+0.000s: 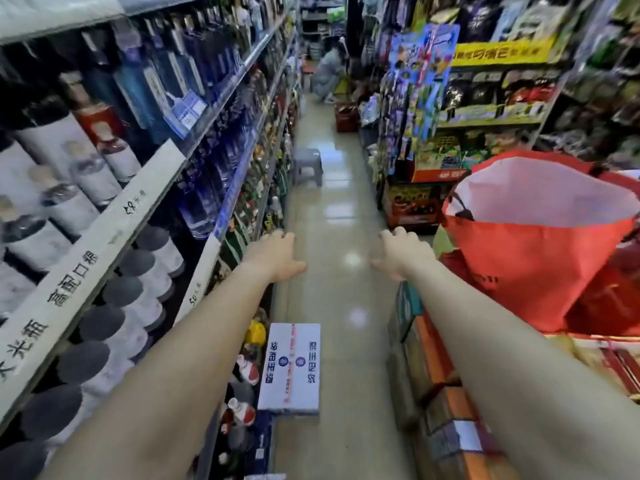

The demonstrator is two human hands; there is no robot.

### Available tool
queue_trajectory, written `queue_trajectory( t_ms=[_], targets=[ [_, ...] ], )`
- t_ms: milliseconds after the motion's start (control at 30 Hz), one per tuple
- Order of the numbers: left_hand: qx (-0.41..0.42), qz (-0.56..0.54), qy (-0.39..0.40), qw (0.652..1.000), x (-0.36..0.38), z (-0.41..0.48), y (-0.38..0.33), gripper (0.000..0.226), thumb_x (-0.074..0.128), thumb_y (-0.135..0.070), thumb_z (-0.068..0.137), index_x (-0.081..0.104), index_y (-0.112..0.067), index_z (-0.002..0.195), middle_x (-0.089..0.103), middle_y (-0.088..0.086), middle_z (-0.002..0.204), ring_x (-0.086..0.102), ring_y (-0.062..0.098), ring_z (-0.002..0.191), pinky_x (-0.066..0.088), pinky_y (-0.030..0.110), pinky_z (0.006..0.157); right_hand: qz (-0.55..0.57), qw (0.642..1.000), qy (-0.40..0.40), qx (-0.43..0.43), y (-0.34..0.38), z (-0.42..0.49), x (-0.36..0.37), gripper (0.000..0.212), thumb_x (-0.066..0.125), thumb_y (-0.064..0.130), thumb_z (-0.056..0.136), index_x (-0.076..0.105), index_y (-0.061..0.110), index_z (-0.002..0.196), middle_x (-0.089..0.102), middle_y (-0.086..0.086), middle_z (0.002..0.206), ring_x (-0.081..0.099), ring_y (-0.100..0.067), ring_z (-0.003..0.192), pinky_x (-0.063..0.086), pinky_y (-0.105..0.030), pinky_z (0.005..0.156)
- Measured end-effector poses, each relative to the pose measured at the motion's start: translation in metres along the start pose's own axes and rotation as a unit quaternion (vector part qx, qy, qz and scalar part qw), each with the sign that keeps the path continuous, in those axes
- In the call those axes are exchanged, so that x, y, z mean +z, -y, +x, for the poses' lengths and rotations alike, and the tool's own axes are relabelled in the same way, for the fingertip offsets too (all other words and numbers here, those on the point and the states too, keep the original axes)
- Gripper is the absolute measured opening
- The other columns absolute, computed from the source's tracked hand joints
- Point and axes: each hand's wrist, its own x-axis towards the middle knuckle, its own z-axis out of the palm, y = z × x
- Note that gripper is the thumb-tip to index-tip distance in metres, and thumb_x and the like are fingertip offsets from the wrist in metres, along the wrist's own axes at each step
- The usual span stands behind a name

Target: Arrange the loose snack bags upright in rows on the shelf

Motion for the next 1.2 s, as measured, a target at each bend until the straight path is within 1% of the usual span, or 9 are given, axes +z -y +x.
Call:
queue_trajectory(
  t_ms=[133,267,400,500,600,700,833,1033,1200],
  targets=[
    [0.011,0.005,0.016,1.000,-0.007,0.052,0.004,0.073,0.052,-0.061,0.082,0.042,-0.020,0.142,0.047,0.007,0.140,0.051,0.031,0.123,0.050,0.047,0.090,-0.001,1.000,0.014,0.023,-0.004,0.043,-0.003,0.067,0.057,0.052,0.086,0.041,0.018,0.141,0.042,-0.012,0.140,0.042,-0.036,0.128,0.040,-0.049,0.097],
    [0.016,0.006,0.018,1.000,-0.008,0.122,0.006,0.072,0.053,-0.058,0.084,0.039,-0.020,0.144,0.043,0.007,0.144,0.046,0.032,0.128,0.047,0.047,0.095,-0.004,1.000,0.010,0.024,-0.010,0.112,-0.009,0.066,0.058,0.050,0.085,0.042,0.016,0.139,0.043,-0.013,0.139,0.043,-0.037,0.127,0.040,-0.049,0.096],
    [0.008,0.011,0.020,1.000,-0.012,0.211,0.004,0.070,0.054,-0.055,0.086,0.039,-0.019,0.144,0.044,0.008,0.142,0.049,0.031,0.125,0.050,0.045,0.089,-0.001,1.000,0.007,0.013,-0.024,0.202,-0.019,0.068,0.058,0.051,0.086,0.040,0.017,0.142,0.041,-0.014,0.142,0.041,-0.037,0.130,0.040,-0.050,0.097],
    [-0.015,-0.024,0.026,0.999,-0.021,0.285,-0.003,0.072,0.053,-0.055,0.085,0.038,-0.019,0.146,0.043,0.008,0.144,0.050,0.031,0.125,0.049,0.046,0.092,0.004,1.000,0.013,0.008,-0.039,0.273,-0.035,0.067,0.059,0.051,0.086,0.041,0.016,0.140,0.041,-0.014,0.142,0.041,-0.037,0.130,0.040,-0.050,0.098],
    [-0.036,-0.056,0.052,0.996,-0.031,0.356,-0.012,0.071,0.053,-0.055,0.084,0.038,-0.020,0.145,0.042,0.008,0.144,0.050,0.032,0.124,0.050,0.047,0.093,0.004,1.000,0.028,0.005,-0.055,0.345,-0.056,0.063,0.059,0.051,0.086,0.043,0.015,0.135,0.042,-0.014,0.139,0.042,-0.037,0.128,0.040,-0.049,0.097],
    [-0.026,-0.041,0.056,0.997,-0.043,0.424,-0.018,0.070,0.052,-0.056,0.085,0.039,-0.021,0.144,0.041,0.009,0.144,0.047,0.035,0.127,0.047,0.051,0.097,0.016,0.999,0.032,0.005,-0.066,0.418,-0.075,0.065,0.059,0.054,0.086,0.043,0.015,0.136,0.042,-0.014,0.139,0.042,-0.038,0.128,0.040,-0.051,0.098],
    [-0.019,-0.023,0.044,0.999,-0.057,0.517,-0.012,0.072,0.052,-0.058,0.085,0.038,-0.022,0.145,0.042,0.008,0.144,0.047,0.032,0.128,0.041,0.052,0.104,0.032,0.999,0.035,0.007,-0.070,0.512,-0.089,0.069,0.059,0.053,0.086,0.041,0.015,0.140,0.042,-0.014,0.141,0.041,-0.037,0.130,0.041,-0.052,0.102],
    [-0.017,-0.028,0.041,0.999,-0.059,0.669,0.016,0.074,0.053,-0.058,0.084,0.037,-0.022,0.147,0.042,0.007,0.144,0.048,0.030,0.127,0.047,0.046,0.096,0.017,0.999,0.038,0.009,-0.073,0.661,-0.099,0.069,0.058,0.051,0.086,0.039,0.017,0.143,0.041,-0.014,0.142,0.041,-0.037,0.131,0.039,-0.052,0.102],
    [-0.004,-0.018,0.040,0.999,-0.078,0.798,0.055,0.072,0.052,-0.058,0.085,0.038,-0.020,0.145,0.042,0.007,0.144,0.049,0.030,0.126,0.049,0.045,0.091,0.015,0.999,0.046,0.024,-0.061,0.792,-0.124,0.068,0.058,0.049,0.086,0.038,0.016,0.143,0.040,-0.014,0.143,0.040,-0.037,0.131,0.040,-0.052,0.101]
  ],
)
